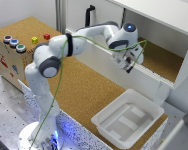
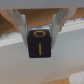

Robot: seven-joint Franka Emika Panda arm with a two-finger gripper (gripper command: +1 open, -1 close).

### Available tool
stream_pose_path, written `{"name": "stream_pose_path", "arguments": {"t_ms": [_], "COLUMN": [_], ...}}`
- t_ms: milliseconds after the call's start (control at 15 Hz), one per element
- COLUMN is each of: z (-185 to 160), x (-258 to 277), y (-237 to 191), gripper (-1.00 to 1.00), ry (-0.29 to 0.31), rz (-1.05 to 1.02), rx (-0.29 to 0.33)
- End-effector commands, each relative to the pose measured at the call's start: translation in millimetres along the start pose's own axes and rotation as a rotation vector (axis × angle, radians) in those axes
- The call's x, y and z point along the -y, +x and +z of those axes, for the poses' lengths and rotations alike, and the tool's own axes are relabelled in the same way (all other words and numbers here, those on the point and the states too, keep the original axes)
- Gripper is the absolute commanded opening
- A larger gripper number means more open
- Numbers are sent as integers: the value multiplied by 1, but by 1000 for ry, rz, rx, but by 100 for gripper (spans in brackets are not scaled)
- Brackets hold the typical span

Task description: Place the purple object on the table

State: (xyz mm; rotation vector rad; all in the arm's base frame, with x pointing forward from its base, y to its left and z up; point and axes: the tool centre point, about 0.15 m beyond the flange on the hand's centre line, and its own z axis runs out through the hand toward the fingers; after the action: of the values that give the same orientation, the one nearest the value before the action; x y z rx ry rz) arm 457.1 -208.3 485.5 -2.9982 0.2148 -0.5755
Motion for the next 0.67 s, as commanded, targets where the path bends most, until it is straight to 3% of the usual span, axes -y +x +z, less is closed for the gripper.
{"name": "stream_pose_path", "arguments": {"t_ms": [0, 267, 467, 600], "z": [64, 131, 186, 212], "x": [58, 59, 55, 54], "y": [-100, -136, -142, -140], "gripper": [-100, -100, -100, -100], "ry": [-225, -283, -290, -292], "rz": [-86, -88, -130, -141], "rx": [-62, -11, -18, 11]}}
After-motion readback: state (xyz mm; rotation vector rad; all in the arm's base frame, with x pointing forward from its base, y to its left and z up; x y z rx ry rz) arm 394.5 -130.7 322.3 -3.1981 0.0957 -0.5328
